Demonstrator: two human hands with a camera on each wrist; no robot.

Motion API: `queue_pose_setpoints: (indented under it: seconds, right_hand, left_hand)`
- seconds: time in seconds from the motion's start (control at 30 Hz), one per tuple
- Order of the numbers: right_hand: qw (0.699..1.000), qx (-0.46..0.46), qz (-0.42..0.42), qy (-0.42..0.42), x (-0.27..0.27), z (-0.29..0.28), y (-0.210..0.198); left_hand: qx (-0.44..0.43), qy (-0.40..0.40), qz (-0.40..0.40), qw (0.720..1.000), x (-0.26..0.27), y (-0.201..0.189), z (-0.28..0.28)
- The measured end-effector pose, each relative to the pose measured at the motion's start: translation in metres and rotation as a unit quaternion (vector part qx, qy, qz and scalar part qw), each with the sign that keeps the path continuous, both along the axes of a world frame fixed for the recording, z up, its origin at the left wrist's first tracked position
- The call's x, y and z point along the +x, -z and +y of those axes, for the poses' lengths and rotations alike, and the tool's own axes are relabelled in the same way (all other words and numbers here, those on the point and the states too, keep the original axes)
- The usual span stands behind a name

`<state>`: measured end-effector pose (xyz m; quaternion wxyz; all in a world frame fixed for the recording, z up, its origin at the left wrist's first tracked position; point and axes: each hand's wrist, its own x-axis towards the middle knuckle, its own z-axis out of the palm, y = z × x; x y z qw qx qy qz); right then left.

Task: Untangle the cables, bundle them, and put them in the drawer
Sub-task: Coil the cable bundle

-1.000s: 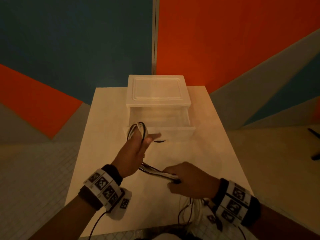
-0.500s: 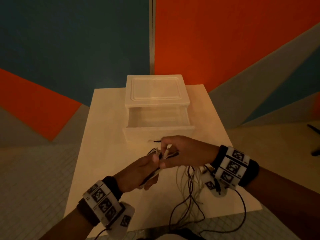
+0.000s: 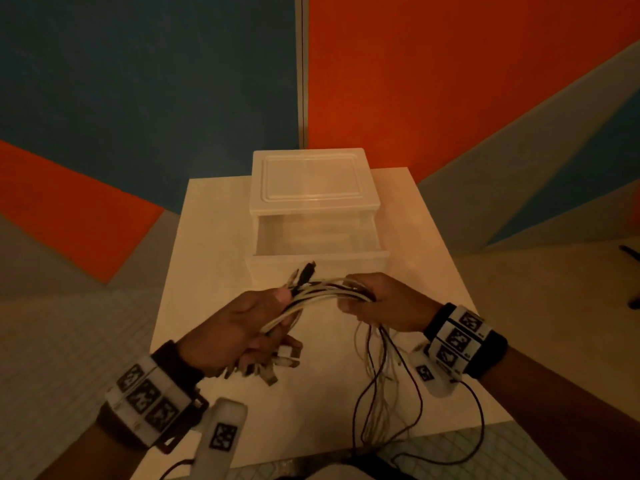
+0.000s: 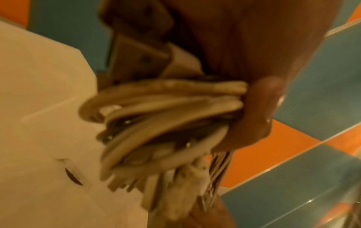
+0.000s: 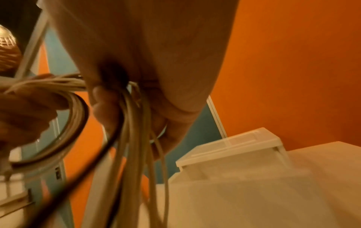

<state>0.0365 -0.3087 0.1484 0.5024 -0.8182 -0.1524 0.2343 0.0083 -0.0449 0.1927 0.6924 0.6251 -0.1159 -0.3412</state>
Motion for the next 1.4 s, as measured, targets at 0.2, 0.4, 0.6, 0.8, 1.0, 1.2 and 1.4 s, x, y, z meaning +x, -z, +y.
queue_pose_setpoints:
  seconds: [0.2, 0.4, 0.6, 0.8, 1.0, 1.2, 1.4]
  right_hand:
    - [0.996, -0.022, 0.030, 0.084, -0.013, -0.020, 0.050]
    - [0.987, -0.026, 0.068, 0.143, -0.034, -0.036, 0.079]
    - [0.958, -0.175, 0.002, 0.227, -0.023, -0.047, 0.077]
    - [0.965, -0.111, -0.110, 0.213, -0.035, -0.014, 0.020]
    - [0.921, -0.122, -0.339, 0.150, -0.043, 0.052, -0.020]
    - [0.953, -0.033, -0.254, 0.164, -0.013, 0.074, 0.029]
    - [0.965, 0.216, 0.014, 0.147, -0.016, 0.081, 0.059]
  left_hand:
    - [-0.034, -0.044, -0.032, 0.998, 0.003, -0.007, 0.018]
    - [-0.048, -0.110, -0.049, 0.991, 0.006, -0.014, 0.029]
    - [-0.039, -0.093, -0.051, 0.994, 0.004, -0.017, 0.022]
    - [0.020, -0.109, -0.047, 0.993, 0.002, -0.016, 0.005]
    - [0.016, -0.081, -0.014, 0.997, 0.004, -0.011, -0.001]
    - [-0.092, -0.041, 0.022, 0.995, 0.002, -0.010, -0.003]
    - [-0.177, -0.095, 0.036, 0.979, 0.009, -0.006, -0.008]
